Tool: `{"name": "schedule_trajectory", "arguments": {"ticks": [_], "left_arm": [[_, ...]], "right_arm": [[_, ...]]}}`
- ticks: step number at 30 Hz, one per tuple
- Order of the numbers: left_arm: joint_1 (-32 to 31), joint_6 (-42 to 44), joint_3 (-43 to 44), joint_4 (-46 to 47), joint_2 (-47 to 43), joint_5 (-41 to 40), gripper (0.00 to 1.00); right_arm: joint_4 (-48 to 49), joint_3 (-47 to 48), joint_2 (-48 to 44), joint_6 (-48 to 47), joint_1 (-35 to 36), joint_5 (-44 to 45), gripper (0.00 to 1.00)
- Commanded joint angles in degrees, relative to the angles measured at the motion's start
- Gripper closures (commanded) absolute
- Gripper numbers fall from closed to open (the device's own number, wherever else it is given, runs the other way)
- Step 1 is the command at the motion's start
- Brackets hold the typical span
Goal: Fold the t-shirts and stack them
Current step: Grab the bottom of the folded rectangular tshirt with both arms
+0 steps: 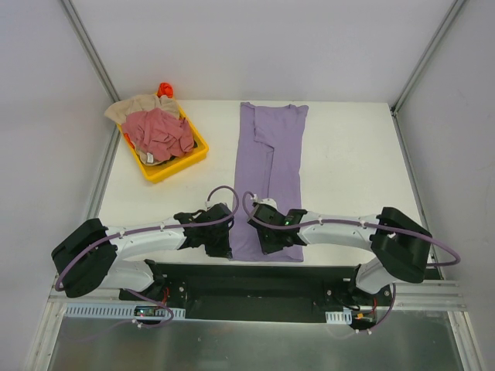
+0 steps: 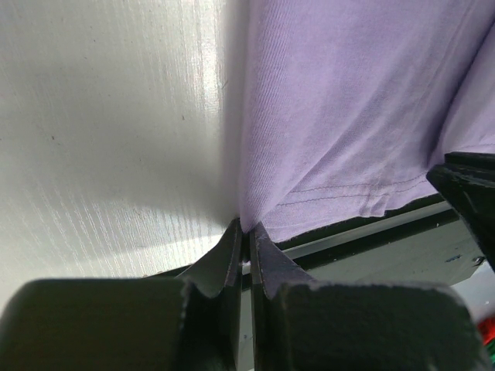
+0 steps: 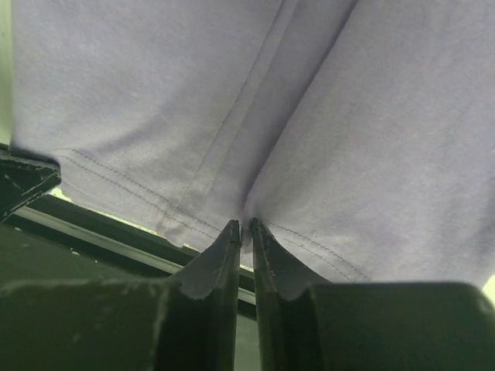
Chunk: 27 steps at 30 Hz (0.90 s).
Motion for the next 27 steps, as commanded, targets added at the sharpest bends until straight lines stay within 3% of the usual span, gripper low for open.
{"name": "schedule_trajectory", "arguments": {"ticks": [1, 4, 6, 12, 17, 21, 24, 27], "left_arm": [[-0.85, 0.37, -1.91, -4.53, -0.13, -1.18, 1.0], [-0.85, 0.2, -2.17, -4.53, -0.66, -1.35, 1.0], [-0.93, 0.11, -2.26, -4.53, -0.83, -1.53, 1.0], [-0.93, 0.11, -2.17, -4.45, -0.83, -1.44, 1.0], [-0.93, -0.07, -2.35, -4.53, -1.8, -1.61, 1.0], [-0.94, 0.02, -2.35, -4.45, -2.06, -2.05, 1.0], [-1.02, 0.28, -1.83, -4.45, -1.28, -1.79, 1.0], [-1.11, 0.46, -1.47, -4.45, -0.75, -1.61, 1.0]], "right_arm": [[1.06, -0.5, 1.7, 1.94, 0.09, -0.9, 0.8], [0.17, -1.2, -0.65, 0.89, 0.18, 0.07, 0.49], [1.48, -2.25, -4.34, -1.3, 0.18, -0.1, 0.42], [9.49, -9.54, -20.76, -7.47, 0.1, -1.53, 0.04], [2.49, -19.46, -39.13, 7.0, -0.87, 12.35, 0.04], [-9.55, -24.48, -51.26, 18.18, -2.19, 15.89, 0.04], [-12.66, -26.86, -55.42, 23.81, -2.81, 16.07, 0.01], [-12.92, -27.39, -52.54, 24.61, -3.42, 15.19, 0.1]]}}
